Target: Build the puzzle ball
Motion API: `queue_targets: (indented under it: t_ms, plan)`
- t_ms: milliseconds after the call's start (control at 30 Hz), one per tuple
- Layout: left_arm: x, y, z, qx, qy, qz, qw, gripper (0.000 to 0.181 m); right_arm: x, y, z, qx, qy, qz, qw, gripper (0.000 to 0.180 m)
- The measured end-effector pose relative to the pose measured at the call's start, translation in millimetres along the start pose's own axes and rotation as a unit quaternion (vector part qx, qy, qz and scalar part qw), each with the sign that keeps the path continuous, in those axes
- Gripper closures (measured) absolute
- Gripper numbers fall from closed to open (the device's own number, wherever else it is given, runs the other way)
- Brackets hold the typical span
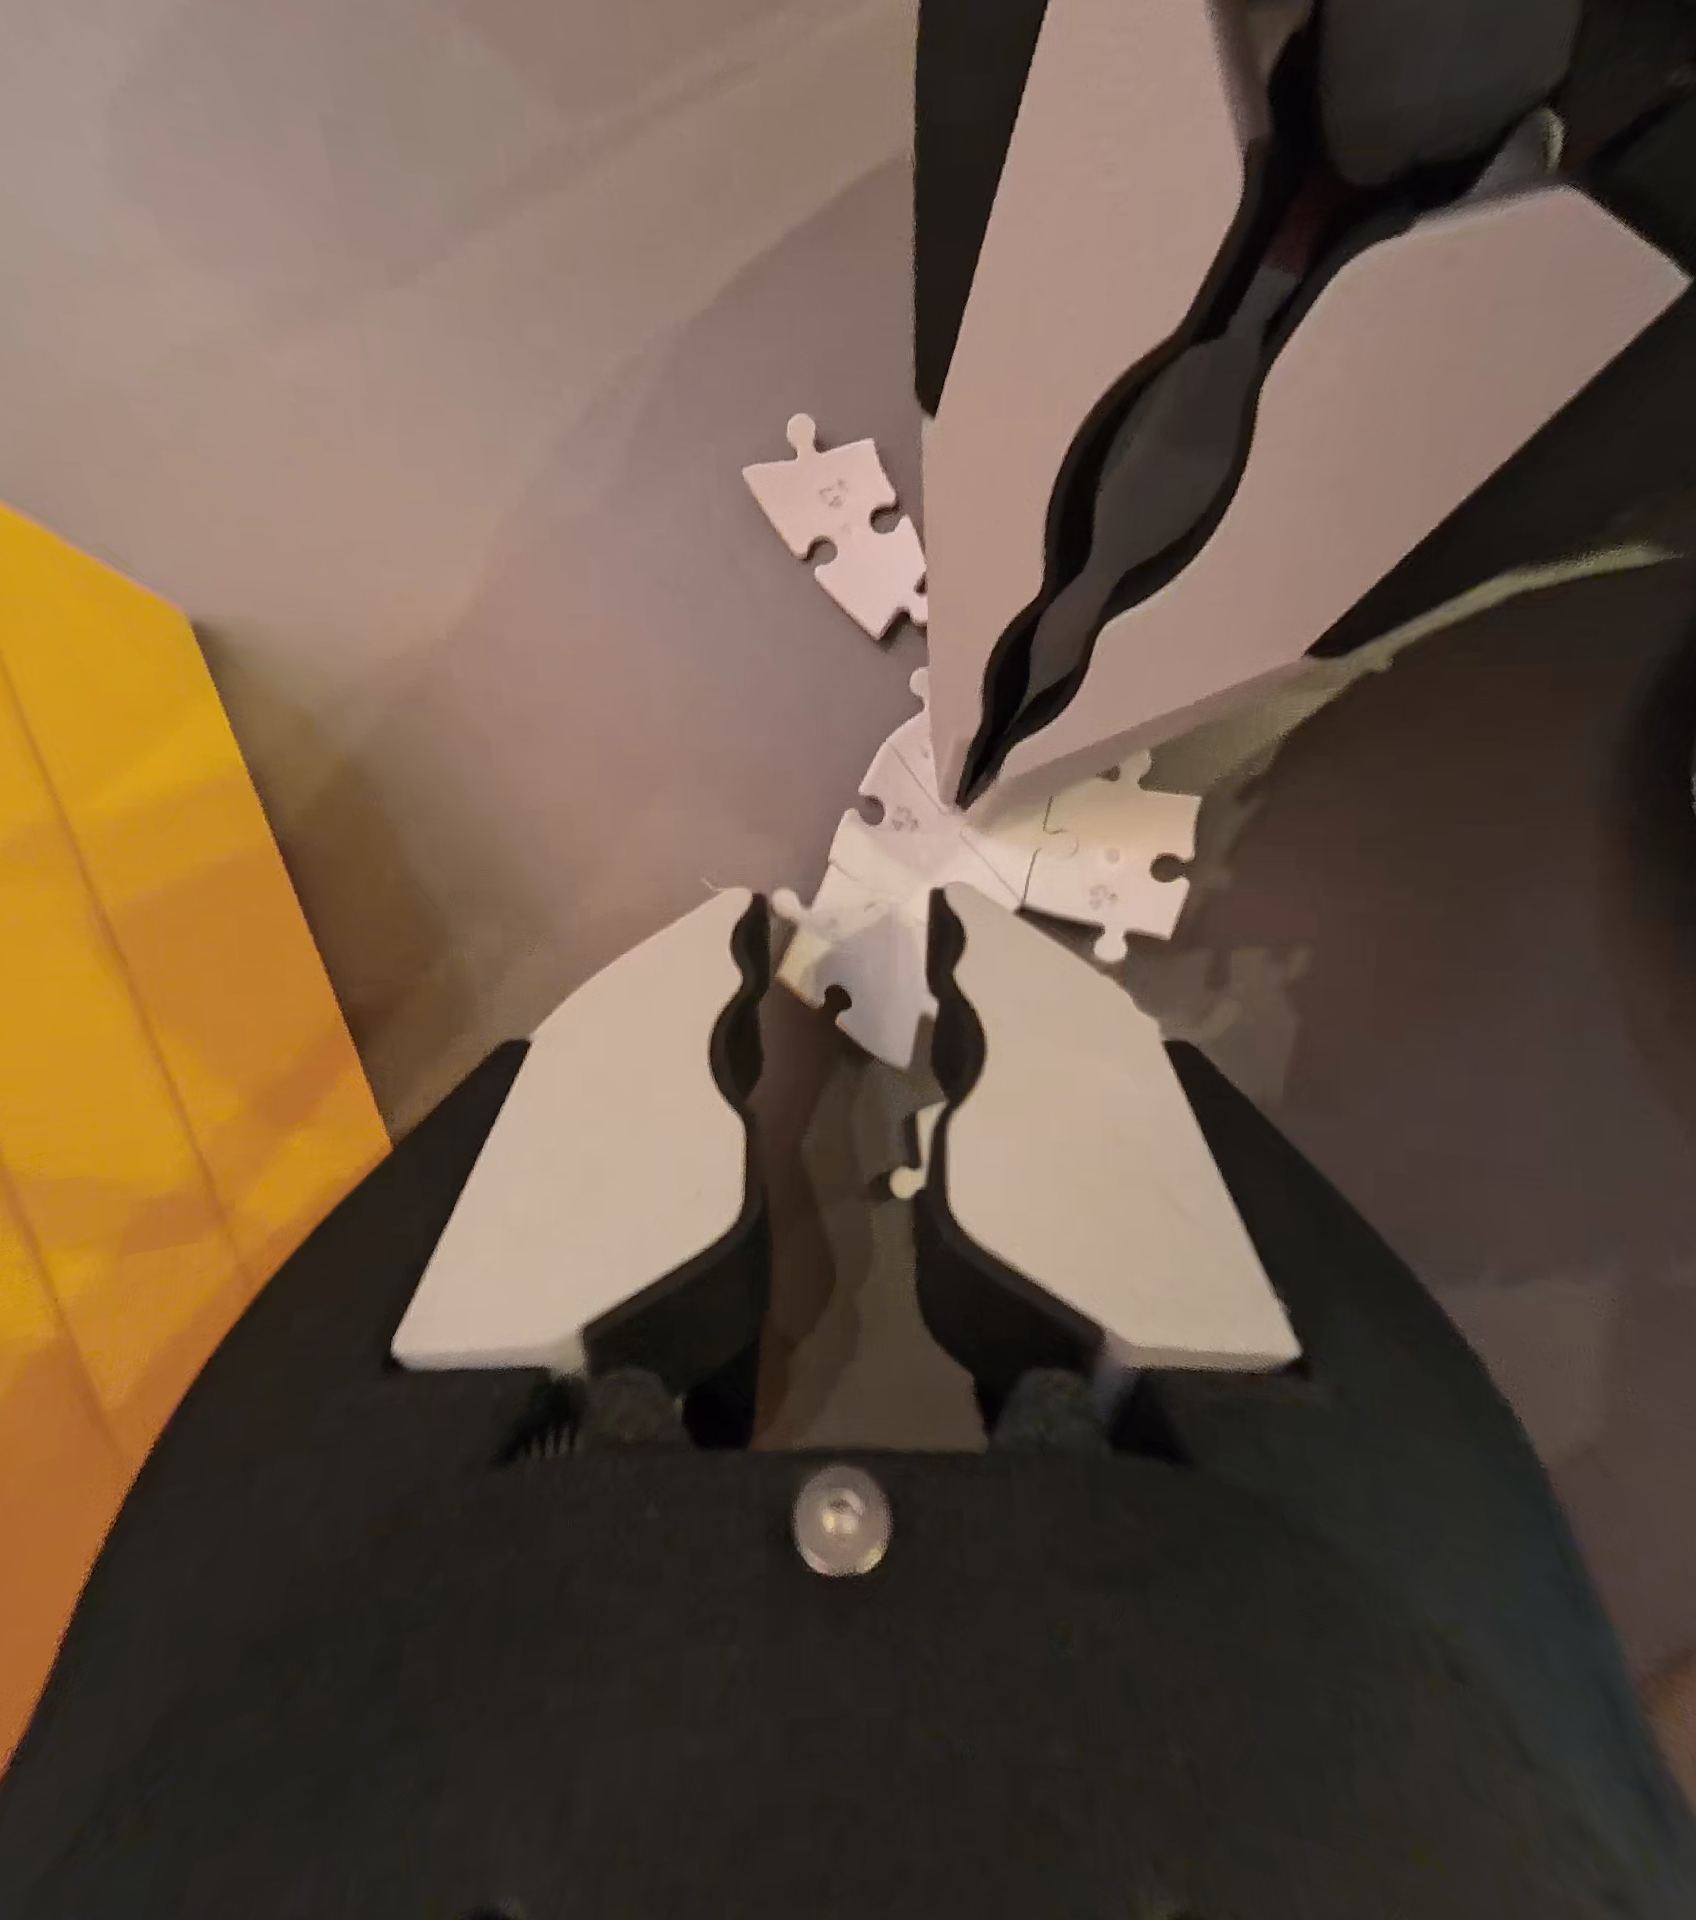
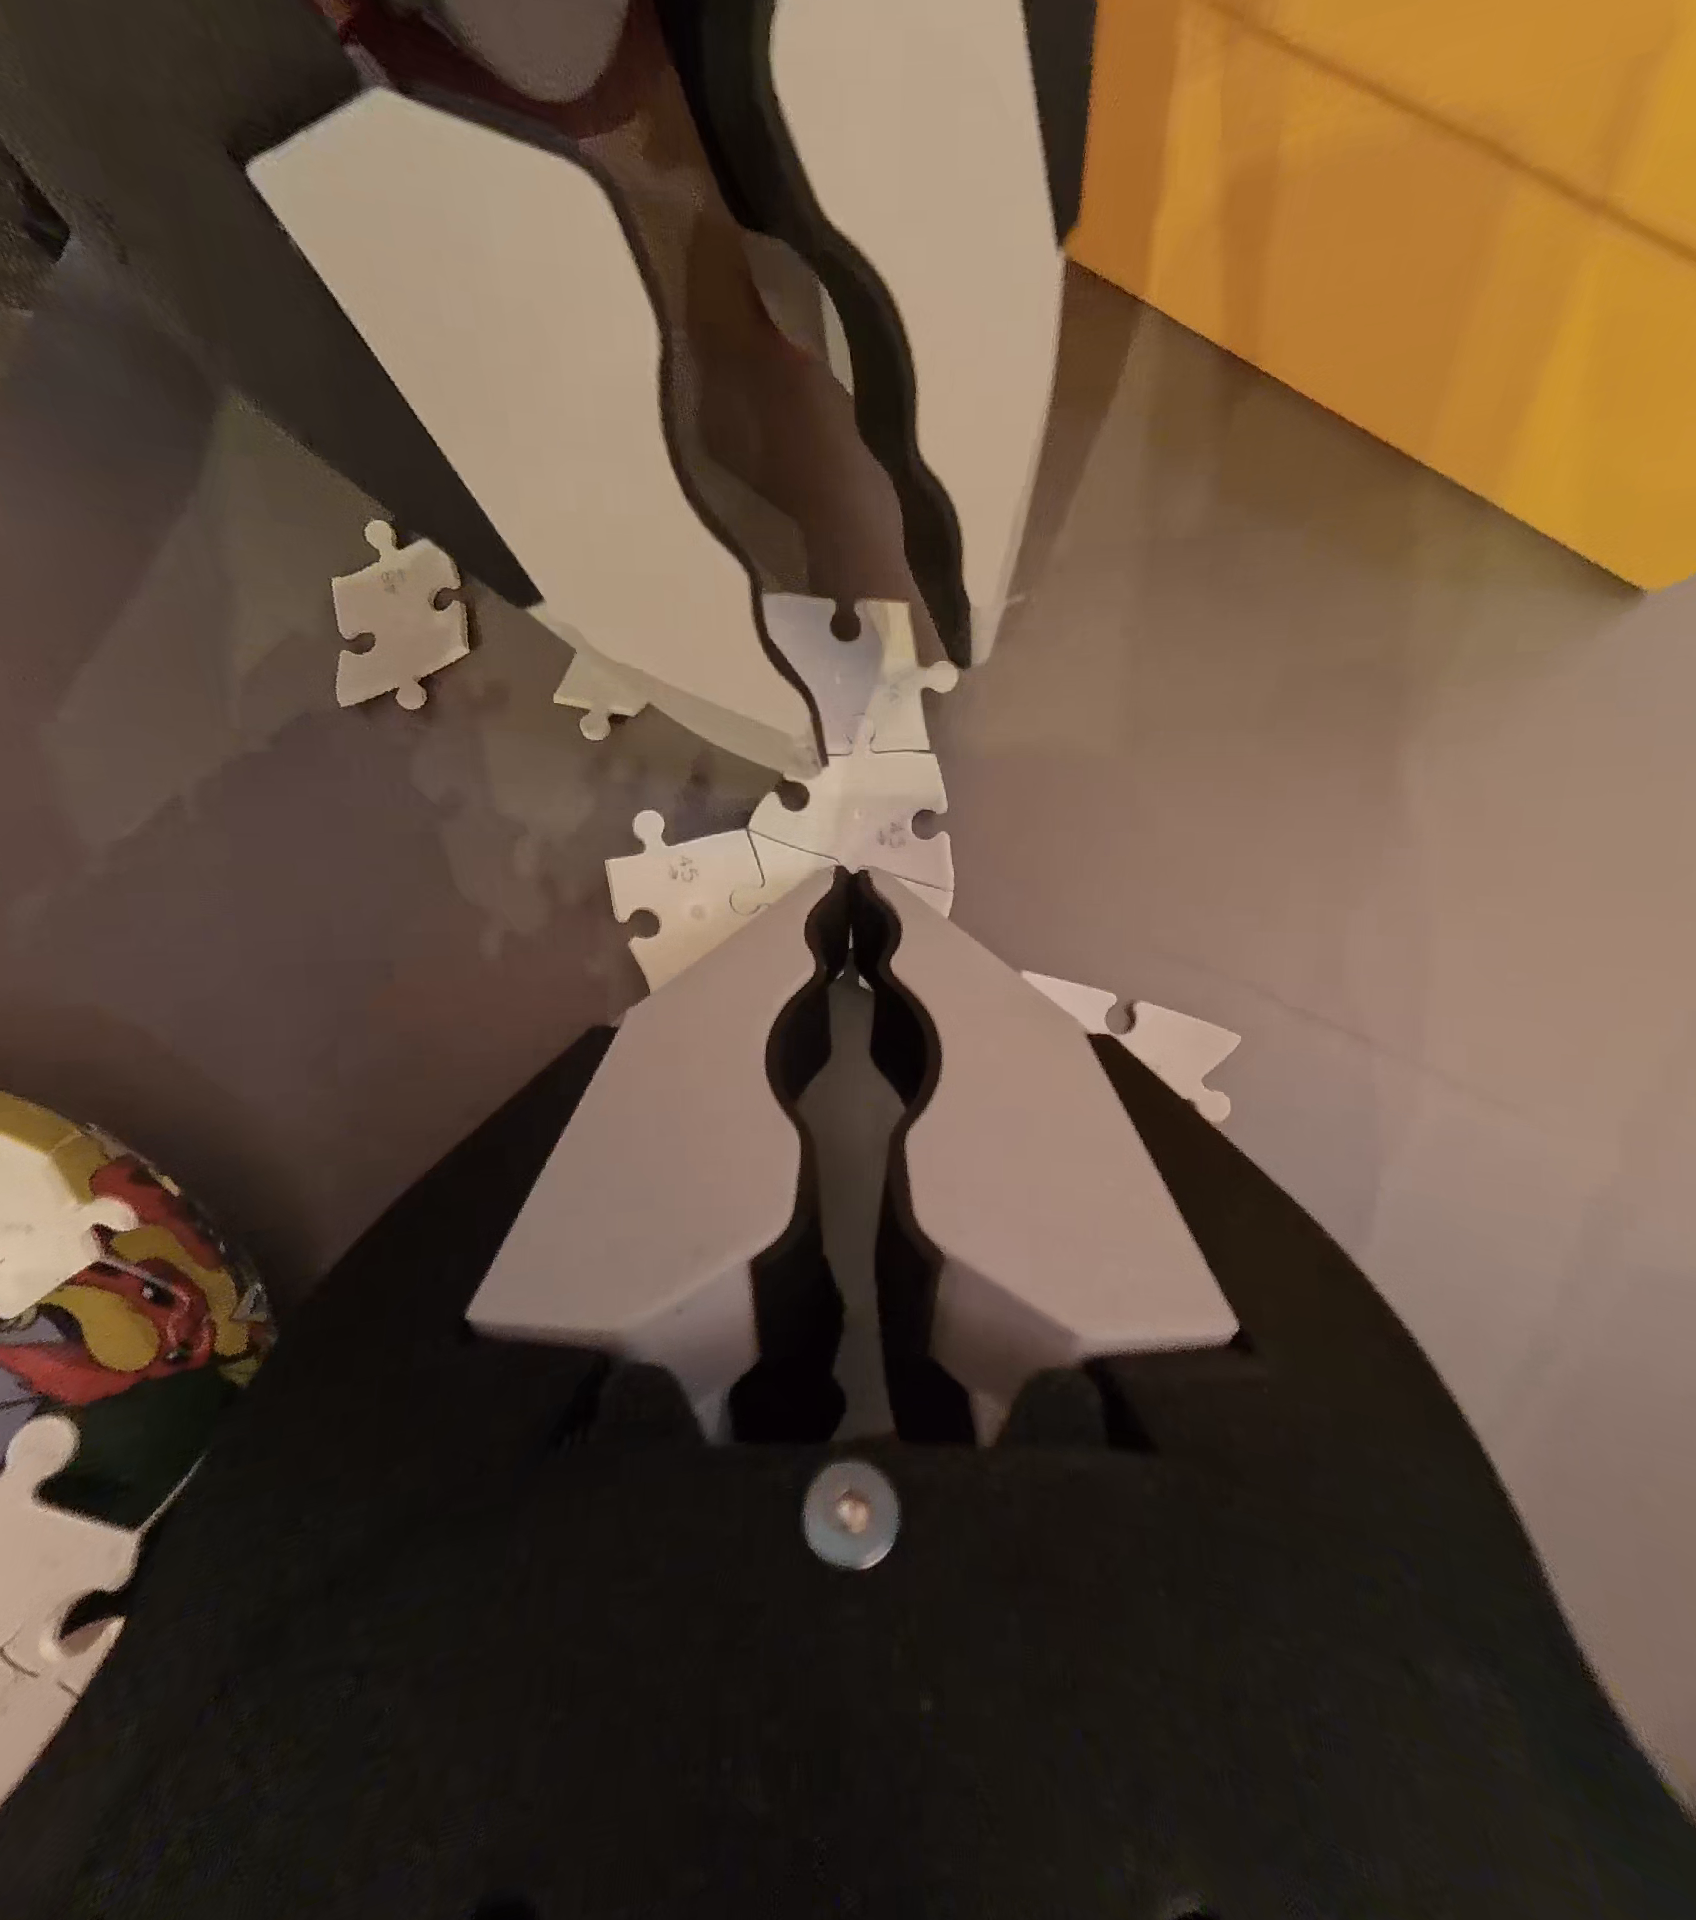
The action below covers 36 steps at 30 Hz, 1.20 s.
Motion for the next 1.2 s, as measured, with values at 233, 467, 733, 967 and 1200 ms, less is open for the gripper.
queue_targets:
  t_ms: [233, 467, 733, 967, 1200]
  plan:
    - [4.7, -2.9, -14.1, 0.075, 0.015, -0.004, 0.997, 0.147, 0.3, -2.5, -1.7, -0.003, 0.011, -0.007, 1.0, 0.18]
    - [0.7, -2.9, -16.1, 0.128, 0.036, -0.031, 0.991, 0.158, 0.2, -4.3, -2.4, -0.004, 0.017, -0.018, 1.0, 0.18]
    - [1.8, -3.0, -14.6, 0.131, 0.046, -0.027, 0.99, 0.163, 0.3, -6.3, -2.0, -0.005, 0.015, -0.025, 1.0, 0.18]
    - [-0.4, -1.0, -17.6, 0.125, 0.059, -0.014, 0.99, 0.162, 0.7, -6.3, -2.8, -0.015, 0.02, -0.025, 0.999, 0.18]
    - [-2.9, -0.1, -20.2, 0.123, 0.068, -0.005, 0.99, 0.163, 13.2, -4.8, -0.9, -0.039, 0.055, -0.025, 0.997, 0.18]
Point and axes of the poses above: each gripper's, where its closed fingertips meet, x back along the fingers, z out of its top, y = z × x across the jaws, the point moved 8 cm from there along x, back along the fingers, and after that the axes turned 3 degrees about x, right-handed, at the moved point
